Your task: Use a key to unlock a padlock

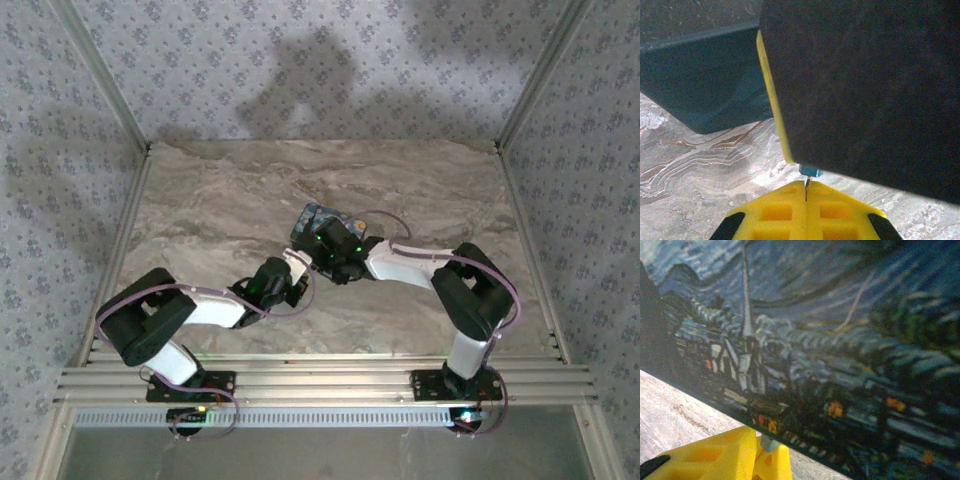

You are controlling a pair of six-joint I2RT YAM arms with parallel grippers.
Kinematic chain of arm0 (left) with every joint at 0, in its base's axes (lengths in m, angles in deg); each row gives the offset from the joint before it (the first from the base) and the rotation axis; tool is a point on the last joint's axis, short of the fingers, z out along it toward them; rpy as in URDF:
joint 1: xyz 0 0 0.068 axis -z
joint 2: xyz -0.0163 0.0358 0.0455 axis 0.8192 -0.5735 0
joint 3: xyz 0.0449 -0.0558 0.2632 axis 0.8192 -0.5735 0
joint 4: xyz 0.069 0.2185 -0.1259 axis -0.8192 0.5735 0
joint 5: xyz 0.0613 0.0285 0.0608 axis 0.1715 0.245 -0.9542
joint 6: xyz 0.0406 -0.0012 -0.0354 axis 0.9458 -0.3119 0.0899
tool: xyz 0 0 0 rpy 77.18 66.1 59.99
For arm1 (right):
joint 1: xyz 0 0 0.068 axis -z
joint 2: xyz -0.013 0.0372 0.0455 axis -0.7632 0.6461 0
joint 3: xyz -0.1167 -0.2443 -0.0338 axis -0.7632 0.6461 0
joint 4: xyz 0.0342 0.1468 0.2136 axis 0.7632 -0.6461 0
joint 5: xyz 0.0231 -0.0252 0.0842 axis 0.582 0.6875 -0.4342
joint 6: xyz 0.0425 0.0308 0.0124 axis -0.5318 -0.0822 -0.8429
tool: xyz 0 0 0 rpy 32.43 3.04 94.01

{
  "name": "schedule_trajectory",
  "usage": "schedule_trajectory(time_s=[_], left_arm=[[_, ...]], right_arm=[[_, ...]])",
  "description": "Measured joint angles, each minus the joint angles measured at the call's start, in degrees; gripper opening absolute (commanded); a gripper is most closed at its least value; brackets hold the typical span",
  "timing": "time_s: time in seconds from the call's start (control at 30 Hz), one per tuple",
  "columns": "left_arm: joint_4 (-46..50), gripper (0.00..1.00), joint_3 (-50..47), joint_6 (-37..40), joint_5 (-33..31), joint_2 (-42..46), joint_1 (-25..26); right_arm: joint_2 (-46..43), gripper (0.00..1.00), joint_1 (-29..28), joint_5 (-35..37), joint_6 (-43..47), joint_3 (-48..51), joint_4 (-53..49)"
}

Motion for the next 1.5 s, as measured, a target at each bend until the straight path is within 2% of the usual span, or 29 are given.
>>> schedule_trajectory(time_s=[0.13, 0.3, 0.37, 0.43, 0.53, 0.6, 0.97, 1.27, 1.5], left_arm=[[-0.1, 0.0, -0.2, -0.8, -0.1, 0.0, 0.0], [-1.0, 0.0, -0.9, -1.8, 0.3, 0.0, 0.0], [-1.4, 0.0, -1.1, -2.1, 0.8, 0.2, 0.0], [-1.6, 0.0, -1.3, -2.1, 1.6, 0.7, 0.3], [-2.0, 0.0, -1.3, -2.1, 3.0, 1.8, 0.8], [-2.4, 0.0, -1.3, -2.1, 3.8, 2.5, 1.1], [-3.3, 0.0, -1.3, -2.2, 5.0, 3.3, 1.4], [-1.1, 0.0, -2.0, -2.6, 4.1, 3.3, 1.4], [-0.4, 0.0, -2.0, -2.7, 3.7, 3.3, 1.4]], right_arm=[[0.5, 0.49, -0.1, 0.0, 0.0, -0.5, -0.5], [0.5, 0.37, -0.4, 0.2, -0.3, -0.4, 0.0], [-0.1, 0.36, -0.6, 0.6, -0.6, 0.4, 1.0], [-1.2, 0.39, -0.7, 1.1, -0.7, 1.3, 1.4], [-3.8, 0.5, -0.9, 2.3, -0.9, 2.7, 1.6], [-5.6, 0.52, -0.9, 3.2, -1.0, 3.3, 1.7], [-7.5, 0.49, -1.6, 4.9, -1.3, 3.8, 1.4], [-5.0, 0.37, -3.1, 4.9, -2.4, 3.4, 0.7], [-4.4, 0.5, -3.2, 4.9, -3.0, 3.2, 0.6]])
